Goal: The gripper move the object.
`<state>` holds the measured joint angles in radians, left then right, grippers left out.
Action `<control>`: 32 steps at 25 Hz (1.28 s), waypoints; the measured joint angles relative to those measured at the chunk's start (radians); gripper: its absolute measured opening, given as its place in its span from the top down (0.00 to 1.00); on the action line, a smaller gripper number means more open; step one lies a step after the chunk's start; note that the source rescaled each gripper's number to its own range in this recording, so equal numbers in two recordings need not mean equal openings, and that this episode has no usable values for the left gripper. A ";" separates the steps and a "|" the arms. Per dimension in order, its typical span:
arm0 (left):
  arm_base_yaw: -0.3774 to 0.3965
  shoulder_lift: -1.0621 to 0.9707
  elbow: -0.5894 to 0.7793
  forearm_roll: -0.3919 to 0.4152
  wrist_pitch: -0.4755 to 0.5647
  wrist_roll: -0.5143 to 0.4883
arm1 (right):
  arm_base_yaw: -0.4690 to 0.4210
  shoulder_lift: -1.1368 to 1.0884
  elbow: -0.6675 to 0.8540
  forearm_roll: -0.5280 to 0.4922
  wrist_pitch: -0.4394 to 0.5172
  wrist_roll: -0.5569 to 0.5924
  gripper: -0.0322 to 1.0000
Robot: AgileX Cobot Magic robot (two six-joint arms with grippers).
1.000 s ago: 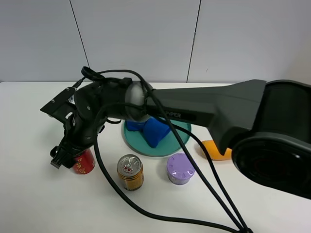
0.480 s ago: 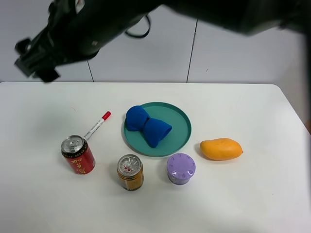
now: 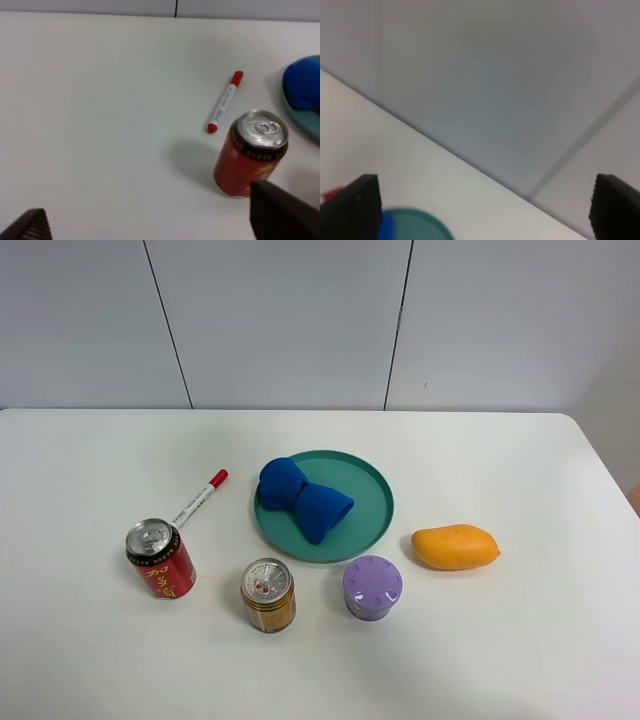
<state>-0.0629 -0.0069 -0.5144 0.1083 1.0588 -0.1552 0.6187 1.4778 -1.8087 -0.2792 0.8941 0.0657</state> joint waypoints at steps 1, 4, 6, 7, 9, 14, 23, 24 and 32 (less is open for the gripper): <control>0.000 0.000 0.000 0.000 0.000 0.000 | -0.026 -0.014 0.000 -0.014 0.030 0.000 0.38; 0.000 0.000 0.000 0.000 0.000 0.000 | -0.114 -0.058 0.000 -0.065 0.101 0.000 0.38; 0.000 0.000 0.000 0.000 0.000 0.000 | -0.171 -0.088 0.000 -0.104 0.138 0.000 0.38; 0.000 0.000 0.000 0.000 0.000 0.000 | -0.197 -0.107 0.000 -0.125 0.153 0.000 0.38; 0.000 0.000 0.000 0.000 0.000 0.000 | -0.240 -0.149 0.000 -0.158 0.168 0.000 0.38; 0.000 0.000 0.000 0.000 0.000 0.000 | -0.293 -0.297 0.000 -0.163 0.193 0.006 0.38; 0.000 0.000 0.000 0.000 0.000 0.000 | -0.343 -0.573 -0.003 -0.010 0.307 -0.027 0.38; 0.000 0.000 0.000 0.000 0.000 0.000 | -0.374 -0.599 -0.002 -0.003 0.315 -0.037 0.38; 0.000 0.000 0.000 0.000 0.000 0.000 | -0.577 -0.847 0.146 0.064 0.324 -0.075 0.38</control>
<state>-0.0629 -0.0069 -0.5144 0.1083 1.0588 -0.1552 0.0416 0.6308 -1.6631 -0.2154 1.2181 -0.0096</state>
